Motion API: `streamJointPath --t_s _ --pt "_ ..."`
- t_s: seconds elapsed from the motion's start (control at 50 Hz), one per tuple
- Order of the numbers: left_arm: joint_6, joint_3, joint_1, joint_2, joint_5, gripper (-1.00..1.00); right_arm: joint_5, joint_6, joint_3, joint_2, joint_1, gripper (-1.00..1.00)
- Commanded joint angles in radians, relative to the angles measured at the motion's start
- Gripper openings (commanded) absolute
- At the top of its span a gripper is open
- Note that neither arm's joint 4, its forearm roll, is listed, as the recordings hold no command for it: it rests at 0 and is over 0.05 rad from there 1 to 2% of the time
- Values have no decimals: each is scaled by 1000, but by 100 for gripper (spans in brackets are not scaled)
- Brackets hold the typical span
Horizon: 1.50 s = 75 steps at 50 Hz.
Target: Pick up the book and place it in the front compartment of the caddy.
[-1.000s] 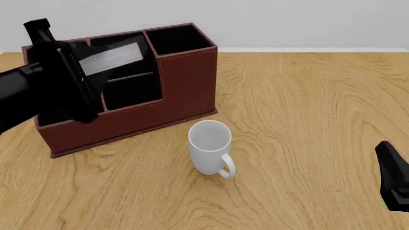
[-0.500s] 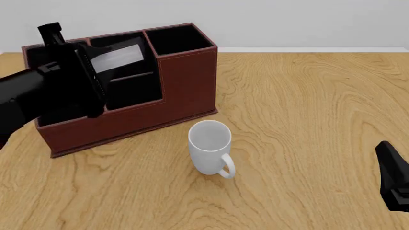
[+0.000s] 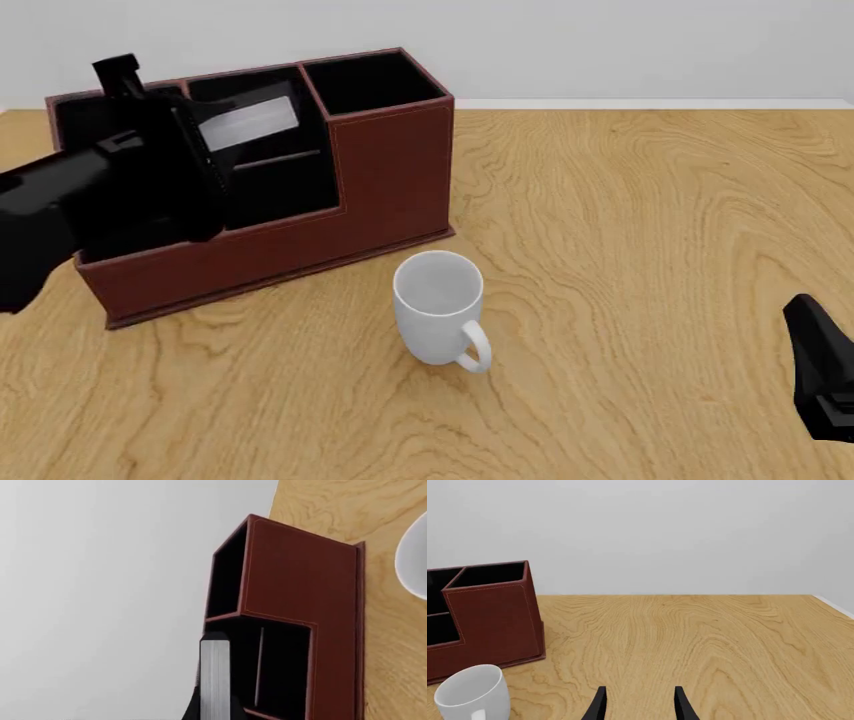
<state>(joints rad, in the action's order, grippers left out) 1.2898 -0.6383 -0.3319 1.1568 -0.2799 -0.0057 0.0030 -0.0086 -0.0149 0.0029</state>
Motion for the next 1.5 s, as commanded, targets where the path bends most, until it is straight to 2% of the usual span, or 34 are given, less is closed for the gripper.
streamJointPath --t_s 0.02,0.58,0.9,1.08,1.26,1.3,1.34,1.42,1.5 --pt "12 -19 16 28 -35 -100 0 0 0 0 0 100" --pt "12 -46 37 138 -108 -100 0 0 0 0 0 100" --pt "-5 -87 44 182 -115 -100 0 0 0 0 0 100" --pt "16 -80 55 208 -135 -100 0 0 0 0 0 100" --pt "12 -86 60 209 -99 -100 0 0 0 0 0 100" --pt "-10 -99 53 197 -64 -100 0 0 0 0 0 100" --pt "7 -92 55 205 -76 -100 0 0 0 0 0 100" --pt "-18 -121 49 194 -13 -100 0 0 0 0 0 100" --pt "-8 -130 57 207 -9 -100 0 0 0 0 0 100"
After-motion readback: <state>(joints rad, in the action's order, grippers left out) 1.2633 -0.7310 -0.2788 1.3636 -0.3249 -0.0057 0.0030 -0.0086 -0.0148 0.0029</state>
